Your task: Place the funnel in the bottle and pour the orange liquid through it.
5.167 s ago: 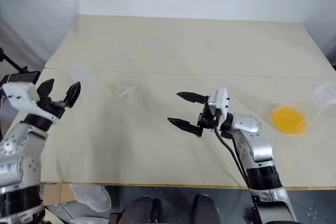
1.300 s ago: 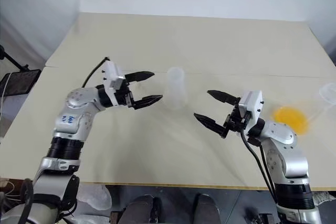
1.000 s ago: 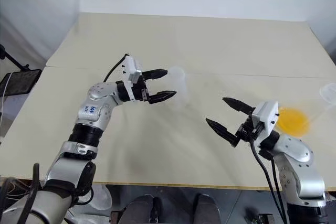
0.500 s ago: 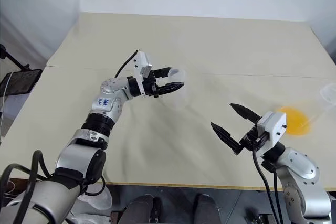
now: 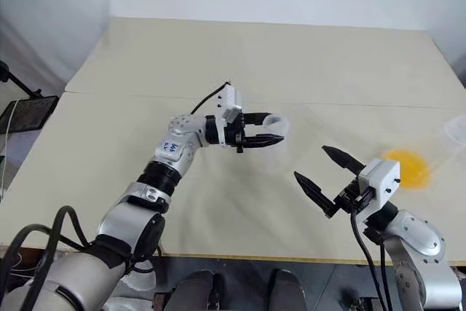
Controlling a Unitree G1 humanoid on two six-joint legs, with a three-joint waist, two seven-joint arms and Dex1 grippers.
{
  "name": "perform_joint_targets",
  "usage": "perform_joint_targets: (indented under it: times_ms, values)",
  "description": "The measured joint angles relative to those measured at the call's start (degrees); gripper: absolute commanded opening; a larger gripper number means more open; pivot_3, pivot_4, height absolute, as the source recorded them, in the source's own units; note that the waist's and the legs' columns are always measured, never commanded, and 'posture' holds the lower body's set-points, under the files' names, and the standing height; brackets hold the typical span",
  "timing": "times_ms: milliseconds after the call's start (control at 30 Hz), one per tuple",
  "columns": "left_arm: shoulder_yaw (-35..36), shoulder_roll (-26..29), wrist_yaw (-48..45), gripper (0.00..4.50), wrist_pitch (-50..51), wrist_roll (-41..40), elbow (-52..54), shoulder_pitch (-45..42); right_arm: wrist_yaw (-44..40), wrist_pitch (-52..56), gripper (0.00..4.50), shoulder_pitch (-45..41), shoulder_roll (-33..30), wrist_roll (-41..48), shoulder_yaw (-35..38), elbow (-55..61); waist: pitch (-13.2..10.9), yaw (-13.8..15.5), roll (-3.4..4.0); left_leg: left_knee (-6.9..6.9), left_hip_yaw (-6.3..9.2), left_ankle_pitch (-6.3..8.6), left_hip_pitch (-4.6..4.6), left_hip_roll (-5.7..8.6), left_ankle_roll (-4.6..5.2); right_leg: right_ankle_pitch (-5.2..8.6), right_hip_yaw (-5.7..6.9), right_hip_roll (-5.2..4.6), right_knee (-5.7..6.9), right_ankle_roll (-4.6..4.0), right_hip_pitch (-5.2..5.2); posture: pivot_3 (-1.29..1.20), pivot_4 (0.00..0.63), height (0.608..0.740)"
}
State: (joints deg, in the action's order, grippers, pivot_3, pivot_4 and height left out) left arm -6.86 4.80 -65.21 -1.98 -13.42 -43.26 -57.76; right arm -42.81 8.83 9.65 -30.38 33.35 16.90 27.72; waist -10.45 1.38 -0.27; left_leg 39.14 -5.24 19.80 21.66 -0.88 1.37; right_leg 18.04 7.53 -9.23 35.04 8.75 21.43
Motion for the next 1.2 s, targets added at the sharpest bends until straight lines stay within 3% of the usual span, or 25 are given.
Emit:
perform_joint_targets:
  times_ms: [100,133,333,867,1200]
  values:
    - [-0.6,-0.1,-0.4,2.36,-1.4,0.6,-0.1,-0.2,0.4,0.0,4.5,0.4,0.0,0.0,0.0,0.6,0.0,0.0,0.0,0.02,0.0,0.0,0.0,0.0,0.01,0.0,-0.02,0.0,0.0,0.0,0.0,0.0,0.15,0.74]
    - [-0.6,-0.1,-0.6,2.92,-1.5,0.6,-0.2,-0.2,0.5,0.0,4.5,0.6,0.0,0.0,0.0,0.9,0.0,0.0,0.0,0.02,0.0,0.0,0.0,0.0,0.01,0.0,-0.02,0.0,0.0,0.0,0.0,0.0,0.15,0.74]
    - [-1.0,0.6,-2.3,4.47,-0.2,0.6,0.8,0.2,1.0,-0.1,4.5,0.8,0.0,0.0,0.0,1.4,0.0,0.1,0.0,0.02,0.0,0.0,0.0,0.01,0.01,0.0,-0.02,0.0,0.0,0.0,-0.01,0.0,0.15,0.74]
    - [0.4,3.5,0.7,4.47,-1.1,0.9,-0.1,-0.2,0.6,-0.8,4.5,-2.7,0.3,-0.2,-0.7,-0.6,0.0,0.0,0.0,0.03,0.01,0.0,0.0,0.01,0.01,0.0,-0.02,0.0,0.0,0.0,0.0,0.0,0.15,0.74]
    - [8.9,17.0,1.0,4.47,-2.2,-2.0,9.3,0.9,-2.6,-1.2,4.5,-6.9,0.2,-0.2,-2.6,-3.5,0.0,-0.4,0.01,0.03,0.03,0.0,0.0,-0.03,0.01,0.0,-0.01,0.0,0.08,0.0,0.04,0.0,0.15,0.74]
